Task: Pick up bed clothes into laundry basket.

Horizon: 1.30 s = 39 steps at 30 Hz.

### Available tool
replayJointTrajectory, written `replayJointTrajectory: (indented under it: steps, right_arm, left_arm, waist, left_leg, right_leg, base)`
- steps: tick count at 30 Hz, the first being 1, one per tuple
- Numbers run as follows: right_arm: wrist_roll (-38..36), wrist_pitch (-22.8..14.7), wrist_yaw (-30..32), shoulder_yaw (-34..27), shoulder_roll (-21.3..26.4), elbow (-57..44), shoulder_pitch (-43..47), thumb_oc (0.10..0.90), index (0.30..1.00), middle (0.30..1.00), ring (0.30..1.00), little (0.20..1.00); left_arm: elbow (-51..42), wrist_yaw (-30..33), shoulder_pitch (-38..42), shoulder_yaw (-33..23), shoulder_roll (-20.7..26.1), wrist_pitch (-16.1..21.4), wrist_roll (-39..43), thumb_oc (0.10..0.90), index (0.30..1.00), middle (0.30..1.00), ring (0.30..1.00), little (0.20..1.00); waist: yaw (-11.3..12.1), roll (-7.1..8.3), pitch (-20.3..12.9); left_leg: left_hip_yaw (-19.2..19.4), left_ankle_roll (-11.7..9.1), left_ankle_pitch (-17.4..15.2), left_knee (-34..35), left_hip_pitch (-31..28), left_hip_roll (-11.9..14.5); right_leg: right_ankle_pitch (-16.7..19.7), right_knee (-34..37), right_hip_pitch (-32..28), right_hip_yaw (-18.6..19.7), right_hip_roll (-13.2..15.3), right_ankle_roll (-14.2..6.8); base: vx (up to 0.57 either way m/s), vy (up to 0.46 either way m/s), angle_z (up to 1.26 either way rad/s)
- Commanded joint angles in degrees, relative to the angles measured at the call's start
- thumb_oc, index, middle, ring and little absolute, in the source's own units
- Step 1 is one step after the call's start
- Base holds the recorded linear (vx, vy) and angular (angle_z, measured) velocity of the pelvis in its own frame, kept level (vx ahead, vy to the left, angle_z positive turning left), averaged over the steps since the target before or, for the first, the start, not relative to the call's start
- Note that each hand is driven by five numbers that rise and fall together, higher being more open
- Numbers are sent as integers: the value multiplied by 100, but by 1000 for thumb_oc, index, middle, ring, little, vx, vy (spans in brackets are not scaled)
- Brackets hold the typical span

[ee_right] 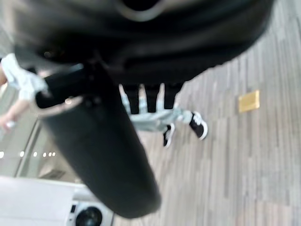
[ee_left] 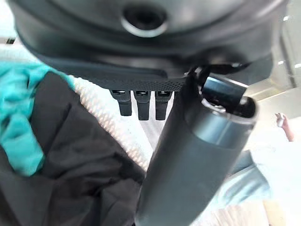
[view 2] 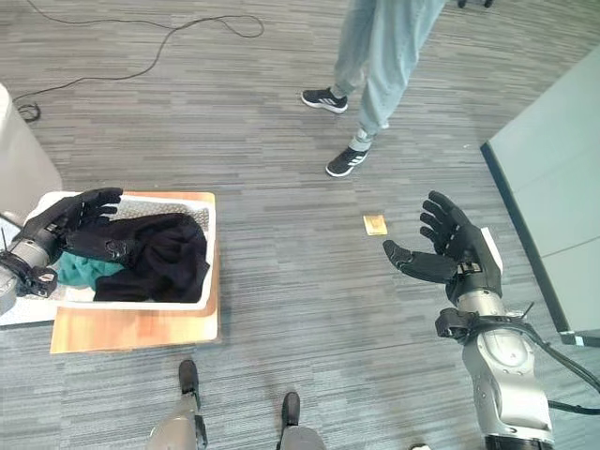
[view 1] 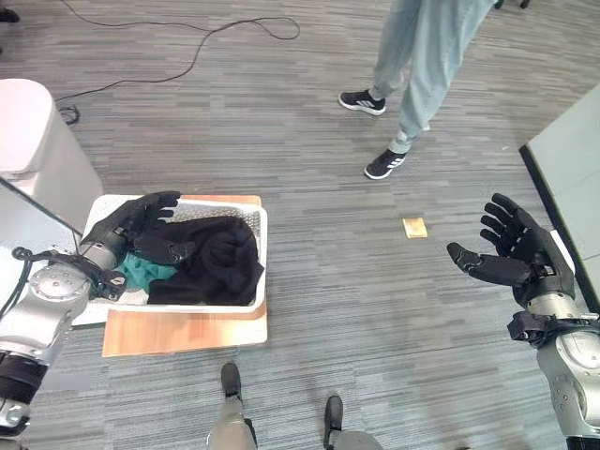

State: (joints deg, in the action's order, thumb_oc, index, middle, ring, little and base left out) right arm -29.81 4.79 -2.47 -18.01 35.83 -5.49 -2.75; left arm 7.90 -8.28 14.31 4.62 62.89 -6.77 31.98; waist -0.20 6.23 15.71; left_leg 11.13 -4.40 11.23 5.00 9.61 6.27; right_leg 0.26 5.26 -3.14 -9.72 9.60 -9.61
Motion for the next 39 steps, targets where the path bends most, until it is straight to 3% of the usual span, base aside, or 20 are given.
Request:
replayJointTrajectory:
  steps: [1, 3, 4, 5, 6, 7, 11, 15, 18, 19, 21, 24, 25, 26, 29, 30, 34, 37, 38, 39]
  right_arm:
    - [-167, -507, -33, -624, 670, -354, 399, 800, 900, 900, 900, 900]
    - [-132, -508, -26, -538, 598, -333, 435, 800, 900, 900, 900, 900]
    - [83, -509, -35, -349, 58, -319, 392, 800, 900, 900, 900, 900]
    - [92, -502, -34, -346, 60, -334, 390, 800, 900, 900, 900, 900]
    - [387, -438, -76, -482, -326, -388, 150, 800, 900, 900, 900, 900]
    - [392, -430, -76, -486, -321, -399, 139, 800, 900, 900, 900, 900]
    - [516, -587, 232, -1046, -1044, -342, -454, 800, 900, 900, 900, 900]
    - [180, -675, 138, -586, -920, -246, -39, 800, 900, 900, 900, 900]
    - [255, -624, 99, -348, -566, -218, 387, 800, 900, 900, 900, 900]
    - [275, -663, 113, -252, -660, -287, 427, 800, 900, 900, 900, 900]
    - [264, -690, 90, -230, -718, -339, 387, 800, 900, 900, 900, 900]
    - [344, -770, 90, -501, -937, -430, 0, 800, 900, 900, 900, 900]
    - [348, -773, 83, -516, -946, -447, -35, 800, 900, 900, 900, 900]
    - [327, -804, 108, -680, -1106, -478, -269, 800, 900, 900, 900, 900]
    - [375, -863, 175, -818, -1235, -526, -402, 800, 900, 900, 900, 900]
    - [318, -961, 311, -913, -1398, -498, -458, 800, 900, 900, 900, 900]
    - [386, -841, 244, -804, -1504, -545, -482, 800, 900, 900, 900, 900]
    - [355, -704, 28, -502, -1648, -469, -383, 800, 900, 900, 900, 900]
    - [356, -705, -37, -328, -1726, -427, -378, 800, 900, 900, 900, 900]
    - [287, -670, -70, -204, -1897, -248, -496, 800, 900, 900, 900, 900]
  left_arm:
    - [-430, 364, 154, -1377, 86, 991, 928, 800, 900, 900, 900, 900]
    - [-729, 501, -171, -1858, -169, 1104, 1083, 800, 900, 900, 900, 900]
    - [-1097, 740, -645, -2473, -1170, 1352, 1276, 800, 900, 900, 900, 900]
    - [-1124, 745, -671, -2496, -1189, 1346, 1269, 800, 900, 900, 900, 900]
    - [-1187, 928, -839, -2582, -1990, 1461, 1160, 800, 900, 900, 900, 900]
    - [-1203, 934, -849, -2583, -2008, 1454, 1151, 800, 900, 900, 900, 900]
    - [-1181, 1235, -1341, -2402, -3882, 1521, 828, 800, 900, 900, 900, 900]
    - [-1414, 1091, -1934, -2498, -4466, 1425, 846, 800, 900, 900, 900, 900]
    - [-1293, 1002, -2193, -2545, -4711, 1336, 958, 800, 900, 900, 900, 900]
    - [-1186, 945, -2311, -2453, -4983, 1293, 1143, 800, 900, 900, 900, 900]
    - [-1174, 908, -2363, -2424, -5079, 1290, 1240, 800, 900, 900, 900, 900]
    - [-1148, 740, -2316, -2203, -5184, 1080, 1279, 800, 900, 900, 900, 900]
    - [-1139, 737, -2322, -2187, -5178, 1075, 1282, 800, 900, 900, 900, 900]
    - [-1119, 697, -2203, -2058, -5159, 1017, 1238, 800, 900, 900, 900, 900]
    - [-1091, 674, -2102, -1938, -5139, 974, 1239, 800, 900, 900, 900, 900]
    - [-1005, 744, -2033, -1791, -5113, 943, 1226, 800, 900, 900, 900, 900]
    - [-1064, 857, -2046, -1767, -5021, 942, 1139, 800, 900, 900, 900, 900]
    - [-1150, 1084, -2110, -1968, -4877, 1052, 943, 800, 900, 900, 900, 900]
    - [-1160, 1119, -2120, -1974, -4773, 1123, 853, 800, 900, 900, 900, 900]
    - [-1138, 1174, -2111, -1995, -4675, 1250, 803, 800, 900, 900, 900, 900]
  waist:
    - [200, -178, -466]
    - [237, -212, -486]
    - [368, -296, -441]
    - [354, -309, -446]
    - [267, -417, -382]
    - [262, -421, -406]
    - [203, -483, -451]
    - [576, -487, -268]
    - [790, -354, -173]
    - [863, -250, -213]
    - [829, -214, -237]
    - [403, -263, -510]
    - [359, -286, -504]
    - [144, -350, -559]
    - [-49, -422, -626]
    - [-266, -537, -671]
    - [-461, -796, -514]
    - [-349, -821, -267]
    - [-394, -822, -193]
    - [-512, -813, -241]
  left_leg:
    - [-87, -154, -872, 0, -721, -35]
    - [-140, -140, -841, 0, -701, -46]
    - [-424, -49, -891, 0, -725, -111]
    - [-430, -44, -858, 0, -702, -107]
    - [-860, 27, -774, 0, -643, -186]
    - [-872, 18, -809, 0, -641, -188]
    - [-2511, -59, -418, -143, -142, -613]
    - [-2644, -350, -72, -282, 289, -339]
    - [-1375, -66, -473, -1219, 399, -114]
    - [-635, -56, -883, -1770, 127, 55]
    - [-358, -51, -1000, -2154, 41, 139]
    - [858, -216, -1497, -2531, -1143, 729]
    - [794, -240, -1526, -2520, -1170, 743]
    - [1474, -332, -1623, -2438, -1602, 848]
    - [2037, -343, -1732, -2287, -1779, 843]
    - [2570, -237, -1929, -2035, -1777, 717]
    - [2030, 81, -2062, -1208, -1641, 219]
    - [1529, 350, -2150, -910, -1672, -25]
    - [1247, 358, -2179, -880, -1664, -30]
    - [724, 348, -1979, -666, -1546, -123]
  right_leg:
    - [-138, -134, -74, -284, 8, -270]
    - [-172, -259, -59, -305, 18, -254]
    - [-502, -1155, 78, -185, 61, -230]
    - [-493, -1186, 113, -188, 59, -224]
    - [-791, -1794, 363, 510, -226, -142]
    - [-828, -1811, 371, 510, -224, -141]
    - [-1618, -1932, 81, 3397, -1389, 533]
    - [-1393, -1132, -254, 2265, -1256, 789]
    - [-1035, -685, -273, 1375, -986, 784]
    - [-864, -451, -237, 718, -776, 783]
    - [-772, -336, -230, 387, -733, 781]
    - [-900, -381, 12, -1081, -653, 884]
    - [-958, -411, -32, -1147, -667, 884]
    - [-922, -560, 141, -1962, -504, 986]
    - [-921, -641, 225, -2713, -264, 1073]
    - [-809, -740, 297, -3512, 82, 1087]
    - [-245, -1140, 472, -3931, 657, 729]
    - [-32, -2013, 656, -3495, 1178, 338]
    - [27, -2198, 850, -2708, 1127, 124]
    - [-182, -2126, 1136, -769, 596, -41]
  base:
    - [10, -17, 13]
    - [11, -32, 22]
    - [11, -36, 31]
    - [12, -60, 53]
    - [5, -34, 99]
    - [5, -84, 196]
    - [22, -283, 245]
    - [-295, -423, 243]
    - [-369, -255, 199]
    - [-318, -196, 155]
    - [-272, -179, 195]
    - [-213, -183, 250]
    - [-268, -102, 364]
    - [-190, -20, 372]
    - [-294, 34, 299]
    - [-233, 115, 317]
    - [-194, 326, 290]
    - [-68, 216, 67]
    - [-94, 59, 126]
    - [-90, 47, 145]
